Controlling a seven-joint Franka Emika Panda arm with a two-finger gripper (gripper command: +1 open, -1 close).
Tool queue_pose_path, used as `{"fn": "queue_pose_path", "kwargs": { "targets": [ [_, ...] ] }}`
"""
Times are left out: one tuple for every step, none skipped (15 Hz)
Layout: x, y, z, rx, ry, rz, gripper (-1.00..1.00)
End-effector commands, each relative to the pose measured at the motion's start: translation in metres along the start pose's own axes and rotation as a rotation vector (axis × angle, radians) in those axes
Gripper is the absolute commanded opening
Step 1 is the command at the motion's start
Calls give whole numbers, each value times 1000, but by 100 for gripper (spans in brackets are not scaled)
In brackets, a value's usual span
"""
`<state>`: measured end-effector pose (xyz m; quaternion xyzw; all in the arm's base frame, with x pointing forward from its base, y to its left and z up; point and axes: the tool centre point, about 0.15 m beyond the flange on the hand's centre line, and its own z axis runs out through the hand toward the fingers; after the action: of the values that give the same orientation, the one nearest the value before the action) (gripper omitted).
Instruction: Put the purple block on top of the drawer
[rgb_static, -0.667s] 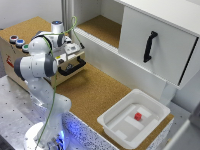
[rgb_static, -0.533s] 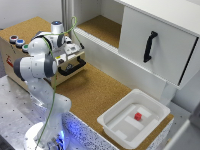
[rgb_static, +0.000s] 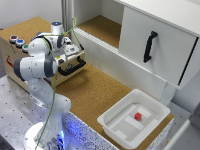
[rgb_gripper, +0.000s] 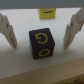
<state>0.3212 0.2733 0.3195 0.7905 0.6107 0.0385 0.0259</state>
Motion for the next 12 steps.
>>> {"fn": "queue_pose_path", "kwargs": {
  "targets": [
    [4, -9, 8, -41, 23, 33, -100],
    [2, -8, 8, -47, 14, 43, -100],
    [2, -9, 9, -54, -2, 39, 100],
    [0, -9, 9, -60, -6, 46, 100],
    [-1, -9, 9, -60, -4, 45, 100],
    [-3, -9, 8, -61, 2, 50, -100],
    [-5, -9, 7, -52, 7, 47, -100],
    [-6, -9, 7, -53, 11, 42, -100],
    [-7, -9, 6, -55, 12, 36, -100],
    [-7, -9, 5, -51, 15, 32, -100],
    [-6, -8, 2, -49, 18, 34, -100],
    [-3, -6, -6, -47, 25, 41, -100]
  ]
}}
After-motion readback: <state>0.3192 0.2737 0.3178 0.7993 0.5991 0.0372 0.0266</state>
